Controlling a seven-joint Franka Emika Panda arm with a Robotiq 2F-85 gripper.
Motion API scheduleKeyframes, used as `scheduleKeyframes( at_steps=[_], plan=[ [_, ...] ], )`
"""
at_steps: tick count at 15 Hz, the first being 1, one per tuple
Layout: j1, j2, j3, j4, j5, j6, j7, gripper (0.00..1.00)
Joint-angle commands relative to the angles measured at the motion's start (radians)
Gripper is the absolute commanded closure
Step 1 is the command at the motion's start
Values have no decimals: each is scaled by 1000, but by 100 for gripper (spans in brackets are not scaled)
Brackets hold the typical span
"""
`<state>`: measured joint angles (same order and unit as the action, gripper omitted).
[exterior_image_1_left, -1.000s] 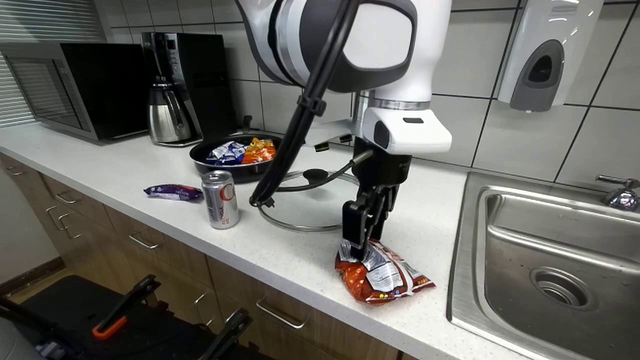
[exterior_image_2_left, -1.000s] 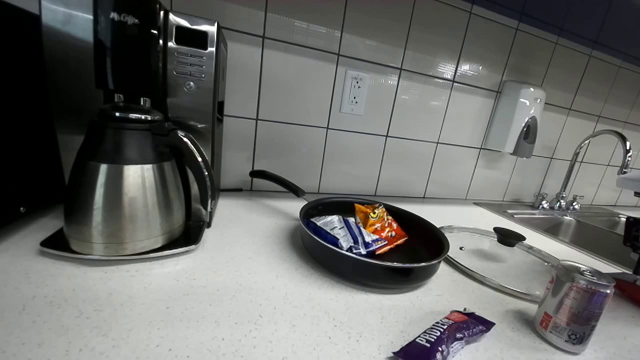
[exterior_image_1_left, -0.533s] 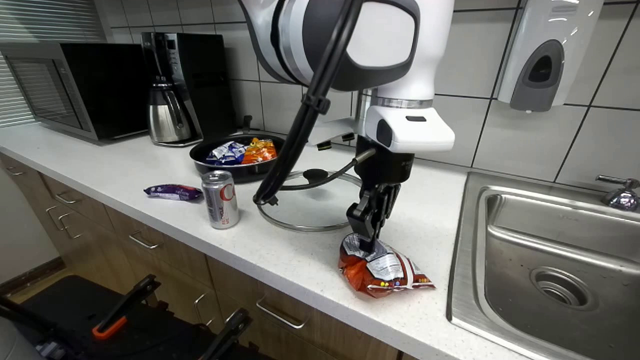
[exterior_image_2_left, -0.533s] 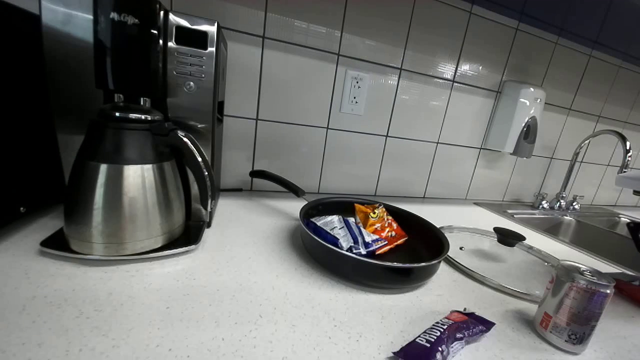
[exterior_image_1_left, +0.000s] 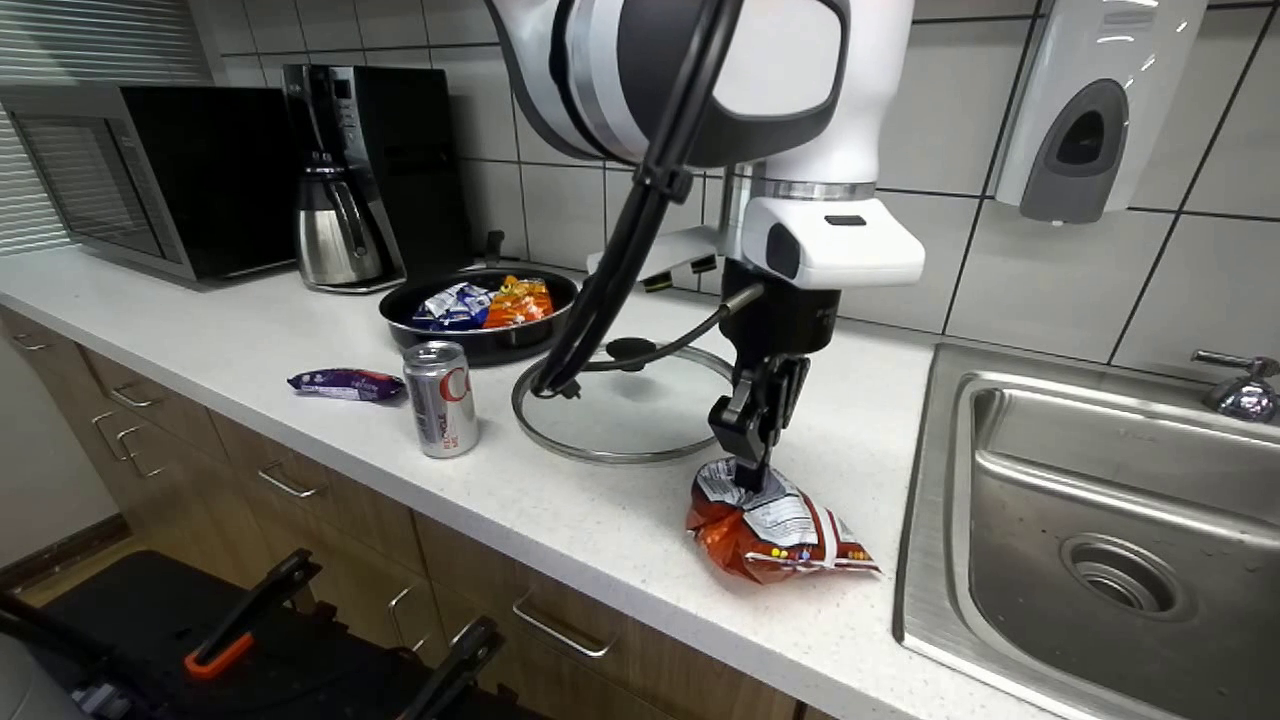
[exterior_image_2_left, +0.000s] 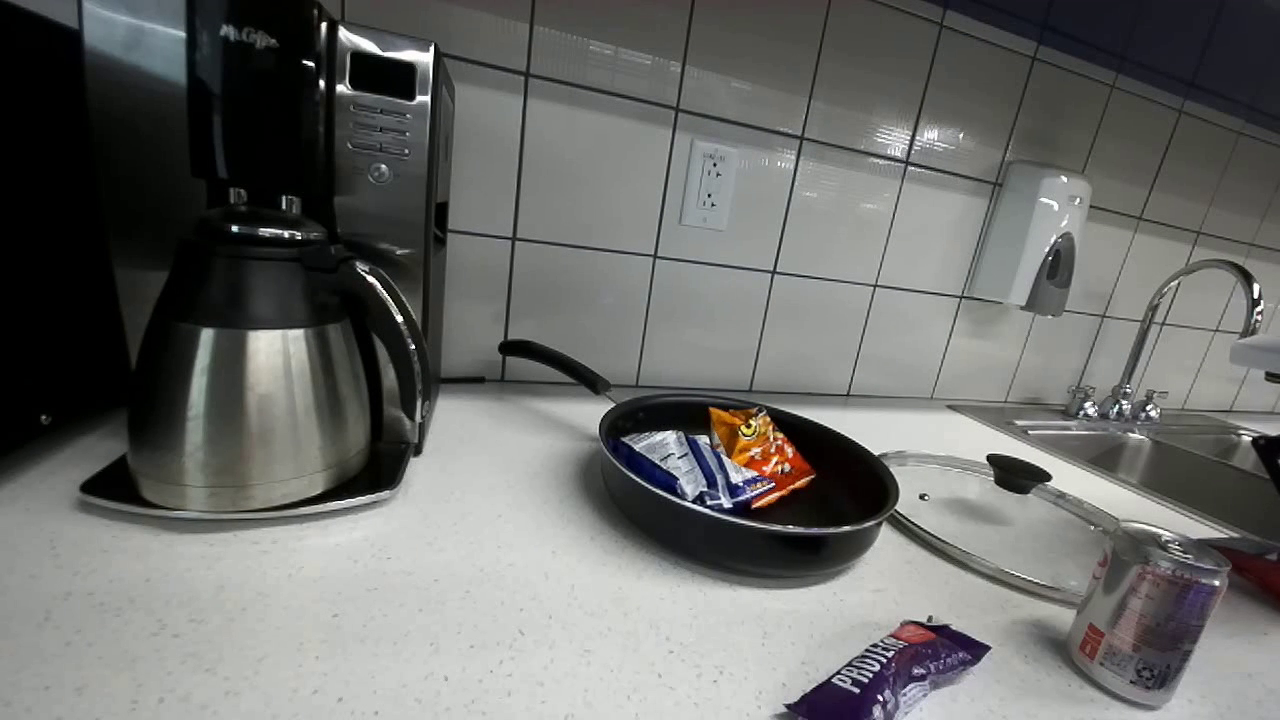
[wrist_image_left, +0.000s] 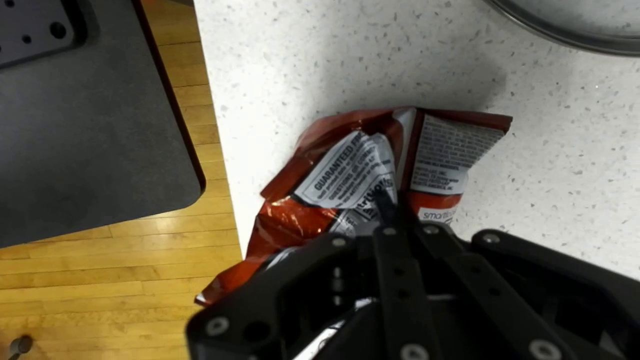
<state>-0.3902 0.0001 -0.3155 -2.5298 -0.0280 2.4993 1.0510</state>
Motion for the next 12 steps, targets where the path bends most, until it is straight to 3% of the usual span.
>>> scheduleKeyframes(
  at_steps=[1,9,12],
  plan=[
    [18,-33,-10,20,-43,-38,-18,100],
    [54,-106,16,70,-45,-62,-112,100],
    [77,-127,30,95,15,-76,-191,100]
  ],
)
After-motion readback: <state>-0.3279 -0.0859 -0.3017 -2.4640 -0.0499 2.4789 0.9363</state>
